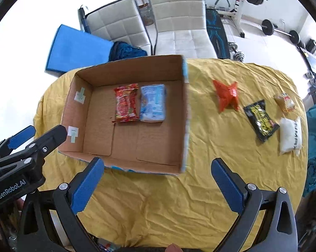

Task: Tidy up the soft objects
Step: 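Withdraw both tools from the box back over the table, then grasp the black wipes pack with the left tool while the right tool reaches toward the white pouch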

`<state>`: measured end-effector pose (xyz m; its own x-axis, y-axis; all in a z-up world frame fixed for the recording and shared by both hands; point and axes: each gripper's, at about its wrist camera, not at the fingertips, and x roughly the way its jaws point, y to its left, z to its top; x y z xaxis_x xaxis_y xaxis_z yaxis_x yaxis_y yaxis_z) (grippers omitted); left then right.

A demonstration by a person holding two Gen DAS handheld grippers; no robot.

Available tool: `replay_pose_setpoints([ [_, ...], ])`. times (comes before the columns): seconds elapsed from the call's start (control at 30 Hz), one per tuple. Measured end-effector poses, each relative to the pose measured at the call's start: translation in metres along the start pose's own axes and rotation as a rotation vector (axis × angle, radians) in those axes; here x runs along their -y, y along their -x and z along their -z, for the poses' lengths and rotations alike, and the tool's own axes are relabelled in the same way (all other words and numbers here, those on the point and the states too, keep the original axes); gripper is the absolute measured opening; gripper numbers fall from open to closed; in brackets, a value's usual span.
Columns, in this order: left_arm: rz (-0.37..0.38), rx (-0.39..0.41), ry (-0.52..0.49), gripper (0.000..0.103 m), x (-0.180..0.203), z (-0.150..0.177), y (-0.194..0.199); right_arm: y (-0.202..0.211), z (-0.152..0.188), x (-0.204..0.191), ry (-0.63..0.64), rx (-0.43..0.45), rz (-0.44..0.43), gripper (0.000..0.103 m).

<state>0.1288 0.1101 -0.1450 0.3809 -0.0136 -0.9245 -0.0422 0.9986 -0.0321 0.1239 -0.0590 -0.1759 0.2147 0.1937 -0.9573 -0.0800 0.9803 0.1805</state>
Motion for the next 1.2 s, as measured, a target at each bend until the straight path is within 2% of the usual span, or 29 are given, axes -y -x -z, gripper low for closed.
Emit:
replay_pose_setpoints([
  [0.2,0.024,0.000,-0.062,0.097,0.073,-0.004,0.005,0.019,0.002,0.083,-0.081,0.003,0.033,0.103],
  [0.37,0.072,-0.046,-0.108,0.097,0.140,-0.011,-0.012,0.028,0.000,0.180,-0.173,0.005,0.126,0.103],
  [0.6,0.135,-0.192,-0.167,0.097,0.242,-0.021,-0.073,0.012,-0.011,0.319,-0.310,-0.048,0.238,0.103],
  [0.73,0.139,-0.276,-0.168,0.097,0.286,-0.030,-0.120,-0.016,-0.020,0.382,-0.352,-0.097,0.235,0.103],
  [0.83,0.145,-0.347,-0.144,0.097,0.311,-0.037,-0.159,-0.046,-0.027,0.411,-0.375,-0.139,0.219,0.103],
  [0.93,0.139,-0.417,-0.101,0.097,0.328,-0.042,-0.198,-0.081,-0.033,0.434,-0.392,-0.201,0.162,0.103],
  [1.1,0.117,-0.516,-0.048,0.097,0.351,-0.046,-0.253,-0.120,-0.035,0.448,-0.392,-0.271,0.095,0.103],
  [1.2,0.109,-0.556,-0.027,0.097,0.359,-0.045,-0.279,-0.129,-0.036,0.453,-0.380,-0.288,0.104,0.103],
])
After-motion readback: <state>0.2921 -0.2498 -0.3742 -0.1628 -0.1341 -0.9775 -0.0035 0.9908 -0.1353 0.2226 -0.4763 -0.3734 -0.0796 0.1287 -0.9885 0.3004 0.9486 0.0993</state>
